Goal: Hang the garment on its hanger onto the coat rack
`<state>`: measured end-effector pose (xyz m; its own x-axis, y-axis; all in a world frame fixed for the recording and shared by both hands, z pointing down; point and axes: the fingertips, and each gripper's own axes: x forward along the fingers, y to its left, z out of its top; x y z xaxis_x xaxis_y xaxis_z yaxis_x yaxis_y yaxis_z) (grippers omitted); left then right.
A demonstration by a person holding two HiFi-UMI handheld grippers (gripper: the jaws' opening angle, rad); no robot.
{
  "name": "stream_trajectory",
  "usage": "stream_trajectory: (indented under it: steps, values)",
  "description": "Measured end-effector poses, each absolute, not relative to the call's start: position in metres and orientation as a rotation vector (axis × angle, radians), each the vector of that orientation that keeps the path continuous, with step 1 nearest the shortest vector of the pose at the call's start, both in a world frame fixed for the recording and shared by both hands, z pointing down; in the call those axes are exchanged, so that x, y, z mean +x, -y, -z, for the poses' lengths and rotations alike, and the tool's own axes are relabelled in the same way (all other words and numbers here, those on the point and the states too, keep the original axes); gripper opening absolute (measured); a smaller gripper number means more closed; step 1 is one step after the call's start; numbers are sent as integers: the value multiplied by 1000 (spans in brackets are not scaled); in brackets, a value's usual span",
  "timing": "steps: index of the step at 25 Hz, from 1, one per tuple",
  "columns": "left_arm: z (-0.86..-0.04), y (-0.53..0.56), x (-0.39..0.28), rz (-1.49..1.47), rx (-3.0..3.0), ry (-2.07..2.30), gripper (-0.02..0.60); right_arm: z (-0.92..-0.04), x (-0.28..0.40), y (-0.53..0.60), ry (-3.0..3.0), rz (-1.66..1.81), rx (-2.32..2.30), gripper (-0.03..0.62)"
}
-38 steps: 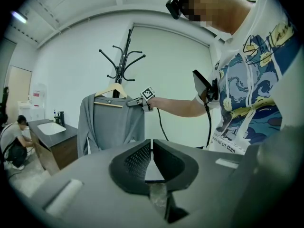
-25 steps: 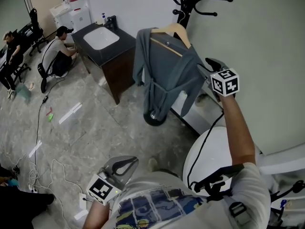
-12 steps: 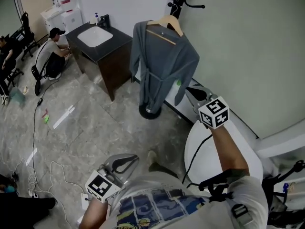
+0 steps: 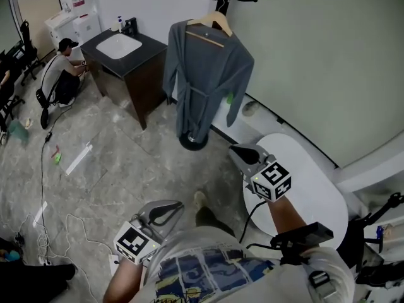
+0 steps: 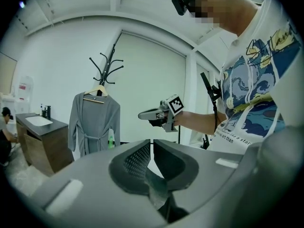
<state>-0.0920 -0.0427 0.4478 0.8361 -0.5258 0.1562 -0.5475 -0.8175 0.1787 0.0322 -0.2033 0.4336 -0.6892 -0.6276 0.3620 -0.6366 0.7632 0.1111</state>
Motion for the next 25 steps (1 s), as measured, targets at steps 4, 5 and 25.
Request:
stream_trajectory:
  steps: [4, 5, 25]
  values:
    - [-449, 25, -95, -144, 2823, 817, 21, -446, 15, 154, 2606, -92, 907, 3]
    - [-447, 21, -97, -148, 2819, 823, 20, -448, 10, 142, 2610, -97, 883, 3]
    - [-447, 11, -111, -142, 2796, 891, 20, -461, -42, 79, 2661, -50, 603, 3]
